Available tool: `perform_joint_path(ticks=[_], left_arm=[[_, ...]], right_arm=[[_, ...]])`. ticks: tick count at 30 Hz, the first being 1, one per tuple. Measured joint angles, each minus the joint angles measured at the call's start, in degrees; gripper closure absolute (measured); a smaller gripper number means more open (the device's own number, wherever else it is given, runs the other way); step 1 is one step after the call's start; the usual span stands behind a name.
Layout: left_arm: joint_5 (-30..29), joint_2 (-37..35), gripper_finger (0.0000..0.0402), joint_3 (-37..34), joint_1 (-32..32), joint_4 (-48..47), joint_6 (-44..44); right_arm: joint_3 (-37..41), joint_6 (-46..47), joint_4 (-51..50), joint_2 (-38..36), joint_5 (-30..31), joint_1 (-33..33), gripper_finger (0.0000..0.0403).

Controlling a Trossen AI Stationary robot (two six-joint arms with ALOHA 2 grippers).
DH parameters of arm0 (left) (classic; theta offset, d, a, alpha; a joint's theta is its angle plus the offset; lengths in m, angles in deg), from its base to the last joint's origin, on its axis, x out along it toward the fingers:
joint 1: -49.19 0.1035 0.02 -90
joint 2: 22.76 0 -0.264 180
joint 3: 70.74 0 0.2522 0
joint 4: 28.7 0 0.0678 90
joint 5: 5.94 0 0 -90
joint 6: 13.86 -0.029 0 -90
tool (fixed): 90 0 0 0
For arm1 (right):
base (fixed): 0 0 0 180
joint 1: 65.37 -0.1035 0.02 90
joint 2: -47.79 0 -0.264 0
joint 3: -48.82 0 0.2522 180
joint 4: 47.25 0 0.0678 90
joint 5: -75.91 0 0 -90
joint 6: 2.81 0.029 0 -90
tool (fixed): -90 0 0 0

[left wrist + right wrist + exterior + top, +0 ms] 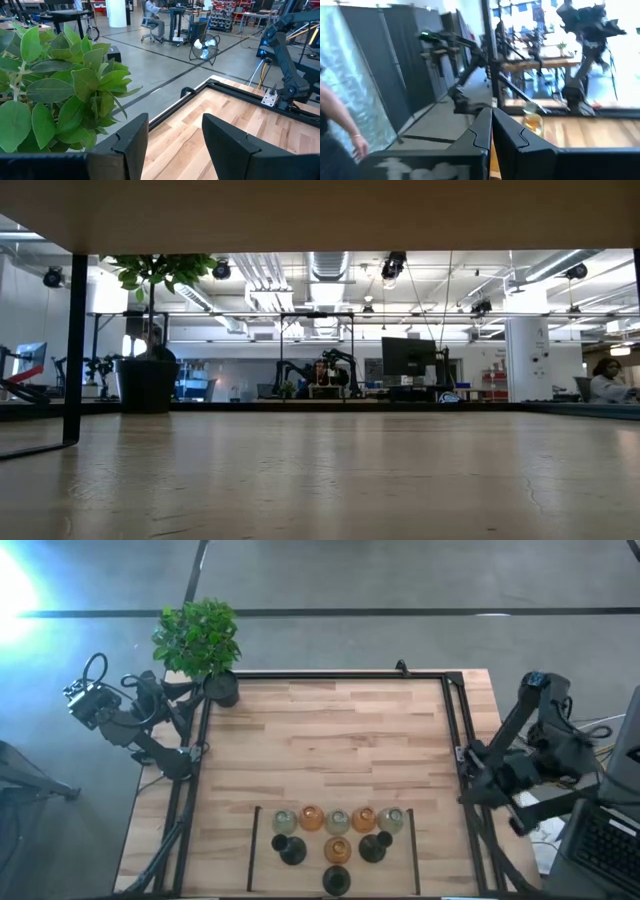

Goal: Pick & Place candle stick holders
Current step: Return to Home Position

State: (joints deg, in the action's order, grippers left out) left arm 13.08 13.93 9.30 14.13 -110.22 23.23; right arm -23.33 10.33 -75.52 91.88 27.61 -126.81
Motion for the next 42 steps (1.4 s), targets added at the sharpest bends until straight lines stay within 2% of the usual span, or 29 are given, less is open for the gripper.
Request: perform_joint_path(ticks=[3, 9, 21, 27, 36, 42], left_arm=[[0.0, 0.0, 0.0211, 0.0, 0.0, 0.0, 0.0], [0.0, 0.0, 0.0211, 0.0, 0.0, 0.0, 0.0], [0.0, 0.0, 0.0211, 0.0, 0.0, 0.0, 0.0], [0.0, 0.0, 0.0211, 0.0, 0.0, 0.0, 0.0], [0.0, 0.0, 0.0211, 0.0, 0.0, 0.0, 0.0], [0.0, 0.0, 0.0211, 0.0, 0.0, 0.0, 0.0]], right_arm=[[2.5, 1.7, -0.1, -1.2, -5.3, 6.0, 0.0395], [8.6, 3.5, 0.5, -3.8, -11.2, 14.0, 0.0395], [25.3, 6.1, 13.1, -10.4, -11.6, 22.7, 0.0395], [33.2, 6.3, 19.8, -9.1, -11.8, 28.5, 0.0395], [44.7, 6.8, 40.6, -4.2, -12.3, 36.4, 0.0395], [46.8, 7.0, 42.9, -0.7, -17.5, 43.7, 0.0395]])
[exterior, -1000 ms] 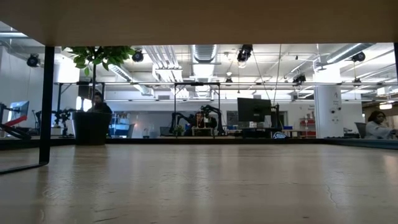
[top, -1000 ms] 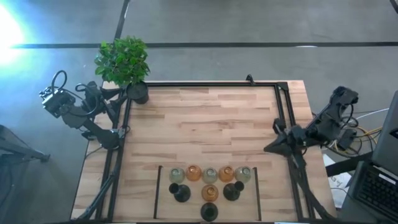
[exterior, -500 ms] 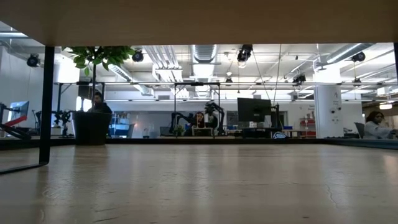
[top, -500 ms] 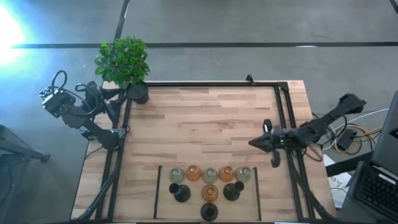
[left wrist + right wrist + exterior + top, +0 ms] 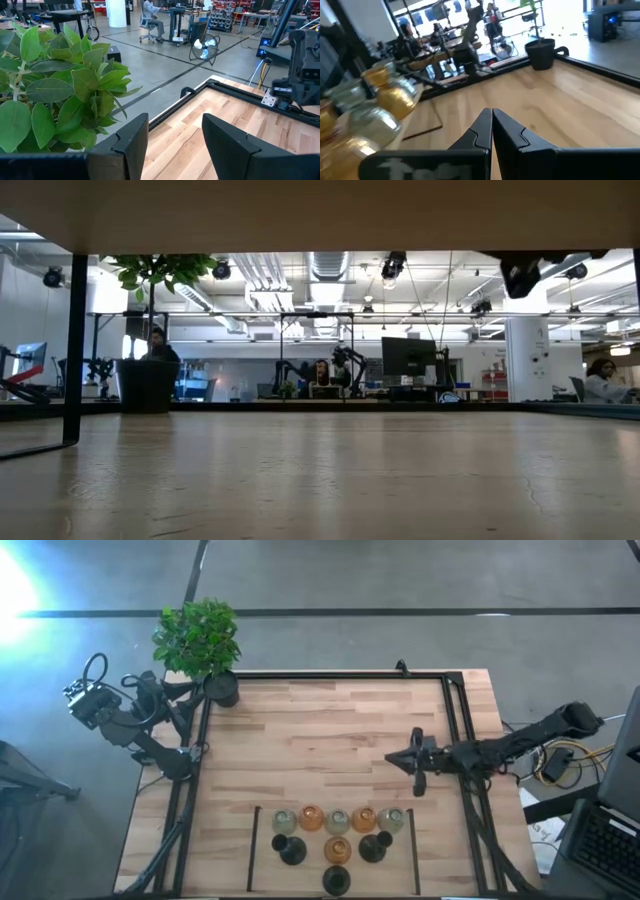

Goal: Pick & Place candle stick holders
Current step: Return to Home Position

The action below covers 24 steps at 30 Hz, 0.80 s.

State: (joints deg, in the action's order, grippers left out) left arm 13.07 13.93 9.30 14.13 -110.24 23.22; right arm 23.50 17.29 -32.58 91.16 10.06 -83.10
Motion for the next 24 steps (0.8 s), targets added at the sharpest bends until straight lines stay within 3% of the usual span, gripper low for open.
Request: perform_joint_path(ticks=[12, 24], left_arm=[[0.0, 0.0, 0.0211, 0.0, 0.0, 0.0, 0.0], [0.0, 0.0, 0.0211, 0.0, 0.0, 0.0, 0.0]], right_arm=[[-1.3, -4.9, 0.4, 5.2, -22.2, 18.6, 0.0395], [7.7, -8.7, 0.5, -8.6, -23.1, 21.3, 0.0395]])
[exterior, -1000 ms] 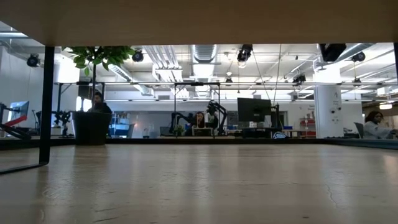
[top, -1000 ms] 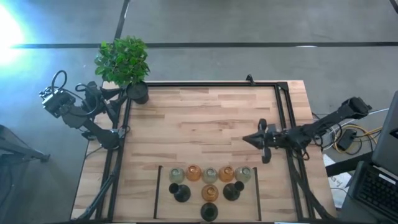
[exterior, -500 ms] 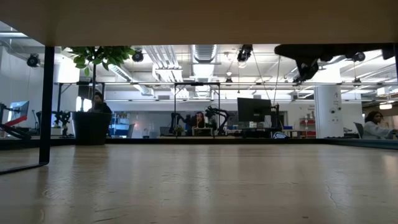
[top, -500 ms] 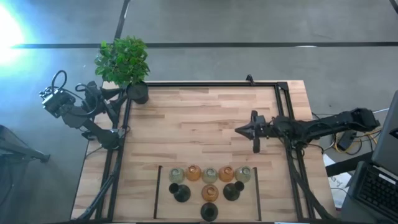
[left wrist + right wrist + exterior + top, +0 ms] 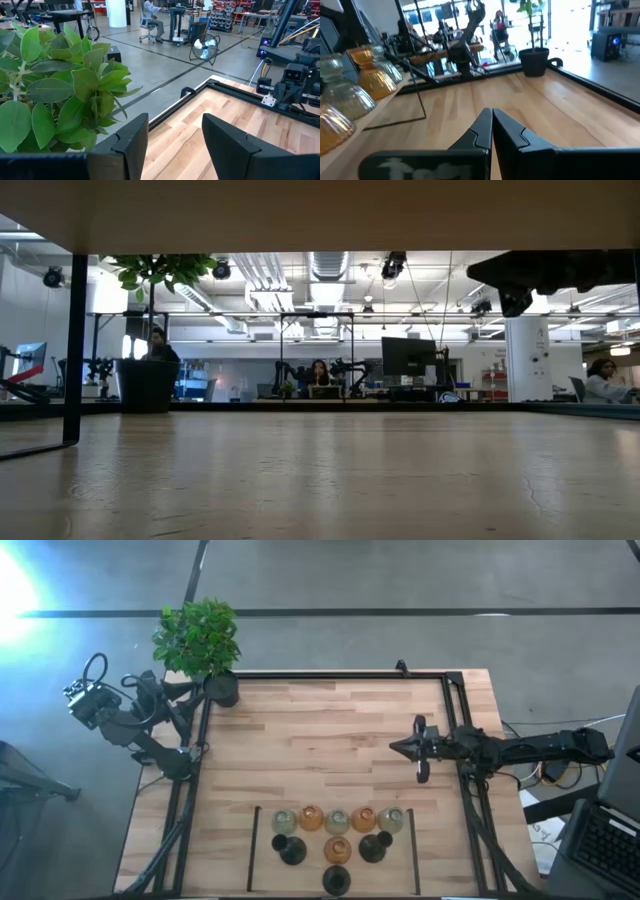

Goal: Pick & Place candle stick holders
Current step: Return to Home Position

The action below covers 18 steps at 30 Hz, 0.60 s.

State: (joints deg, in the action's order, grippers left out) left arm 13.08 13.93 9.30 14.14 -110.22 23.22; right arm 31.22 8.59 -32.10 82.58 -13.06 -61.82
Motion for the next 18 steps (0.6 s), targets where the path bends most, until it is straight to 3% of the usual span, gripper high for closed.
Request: perform_joint_path(ticks=[4, 10, 18], left_arm=[[0.0, 0.0, 0.0211, 0.0, 0.0, 0.0, 0.0], [0.0, 0.0, 0.0211, 0.0, 0.0, 0.0, 0.0], [0.0, 0.0, 0.0211, 0.0, 0.0, 0.0, 0.0]], right_arm=[[3.2, 0.1, -0.3, -5.8, -0.6, 0.0, 0.0395], [3.3, -2.5, -13.6, -14.3, -5.6, 0.0, 0.0395], [3.3, -1.9, -27.7, -28.5, -5.1, 0.0, 0.0395]])
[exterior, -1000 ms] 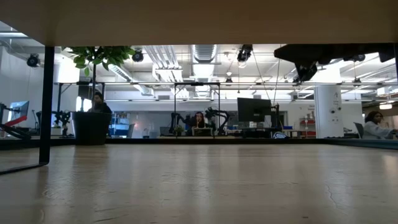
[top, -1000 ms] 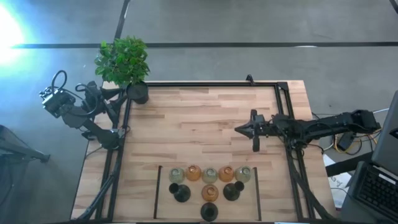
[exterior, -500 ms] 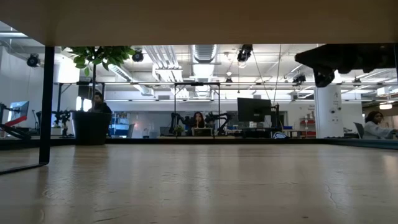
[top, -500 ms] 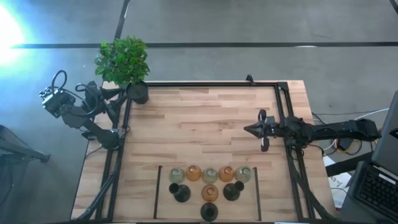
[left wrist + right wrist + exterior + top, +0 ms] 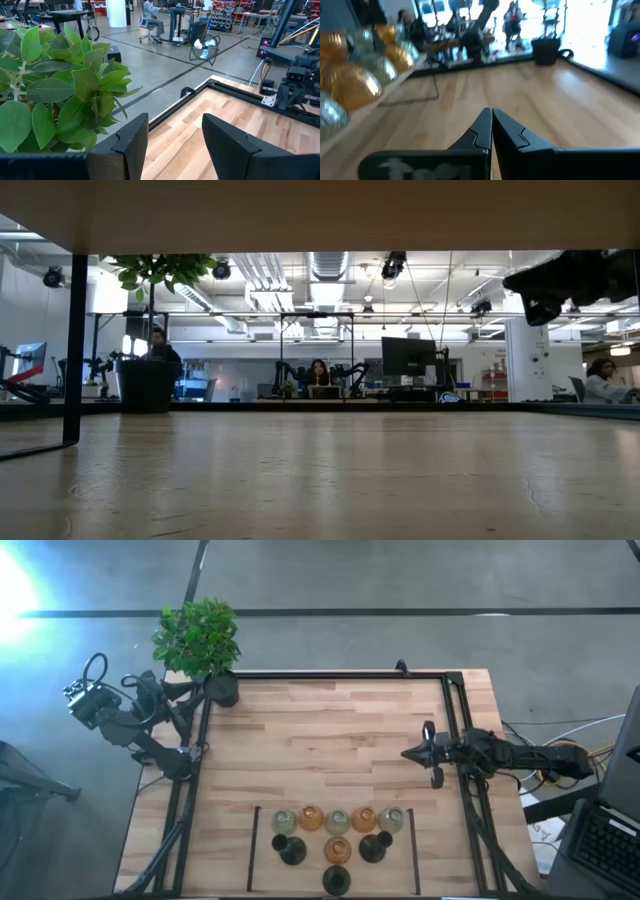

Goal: Pick & Place candle stick holders
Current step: Return to Home Position

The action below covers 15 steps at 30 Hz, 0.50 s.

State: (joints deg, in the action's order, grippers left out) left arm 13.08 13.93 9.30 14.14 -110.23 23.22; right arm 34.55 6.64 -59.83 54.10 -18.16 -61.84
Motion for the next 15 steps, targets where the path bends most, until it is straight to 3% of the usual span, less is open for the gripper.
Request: perform_joint_path(ticks=[5, 15], left_arm=[[0.0, 0.0, 0.0211, 0.0, 0.0, 0.0, 0.0], [0.0, 0.0, 0.0211, 0.0, 0.0, 0.0, 0.0]], right_arm=[[0.0, 0.7, -0.5, -4.3, 4.0, 0.0, 0.0394], [0.0, 0.9, -0.6, -5.8, 4.1, 0.0, 0.0394]])
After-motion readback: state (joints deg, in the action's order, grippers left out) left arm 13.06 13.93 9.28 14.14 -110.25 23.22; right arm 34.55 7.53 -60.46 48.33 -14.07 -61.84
